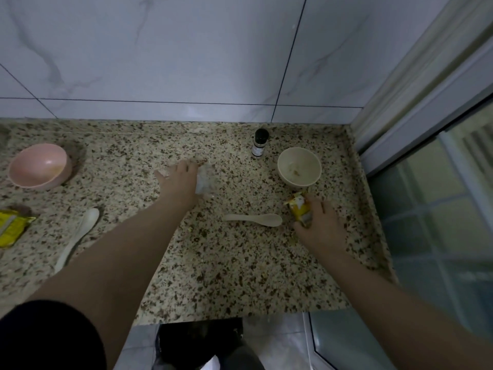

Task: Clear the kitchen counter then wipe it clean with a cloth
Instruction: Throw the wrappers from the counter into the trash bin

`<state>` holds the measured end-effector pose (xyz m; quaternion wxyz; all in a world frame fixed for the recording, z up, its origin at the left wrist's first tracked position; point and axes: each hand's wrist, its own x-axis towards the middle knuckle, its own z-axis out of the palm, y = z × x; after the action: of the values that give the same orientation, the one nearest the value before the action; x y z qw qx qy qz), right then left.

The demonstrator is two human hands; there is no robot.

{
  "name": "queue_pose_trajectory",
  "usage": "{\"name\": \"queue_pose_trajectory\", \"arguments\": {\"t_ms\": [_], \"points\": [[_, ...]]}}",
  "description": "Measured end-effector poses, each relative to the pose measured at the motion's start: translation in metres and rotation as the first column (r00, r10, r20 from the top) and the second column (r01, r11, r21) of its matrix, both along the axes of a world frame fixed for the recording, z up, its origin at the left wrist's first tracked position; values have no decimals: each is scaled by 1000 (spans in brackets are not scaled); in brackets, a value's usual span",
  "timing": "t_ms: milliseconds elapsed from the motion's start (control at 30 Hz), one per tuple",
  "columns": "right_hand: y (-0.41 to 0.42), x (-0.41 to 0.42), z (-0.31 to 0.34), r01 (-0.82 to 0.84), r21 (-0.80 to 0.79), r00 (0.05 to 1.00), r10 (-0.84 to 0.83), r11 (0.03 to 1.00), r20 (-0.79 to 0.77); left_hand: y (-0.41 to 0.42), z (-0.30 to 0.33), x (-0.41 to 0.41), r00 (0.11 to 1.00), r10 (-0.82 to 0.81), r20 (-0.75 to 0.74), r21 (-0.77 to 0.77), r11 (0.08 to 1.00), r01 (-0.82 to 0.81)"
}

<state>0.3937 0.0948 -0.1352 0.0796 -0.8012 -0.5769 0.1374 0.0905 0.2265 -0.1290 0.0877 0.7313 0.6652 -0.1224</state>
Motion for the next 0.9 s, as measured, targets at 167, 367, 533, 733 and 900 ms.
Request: {"name": "queue_pose_trajectory", "arguments": {"t_ms": [167,367,533,733,900], "points": [[-2,-23,14,-197,73,980,199,978,-24,-35,20,-2,996,-39,83,73,997,33],[5,-68,39,-330,151,936,343,932,-73,-76,49,-21,976,-11,218,72,997,-5],[-15,-107,50,-264,235,910,323,935,-261,-111,71,-48,984,-98,146,164,984,73],[-68,-149,52,-197,212,896,264,957,-358,-157,81,-76,974,-121,192,225,971,76],[-133,-177,48,-176,219,898,247,960,-363,-215,82,-103,963,-175,207,201,970,134]]}}
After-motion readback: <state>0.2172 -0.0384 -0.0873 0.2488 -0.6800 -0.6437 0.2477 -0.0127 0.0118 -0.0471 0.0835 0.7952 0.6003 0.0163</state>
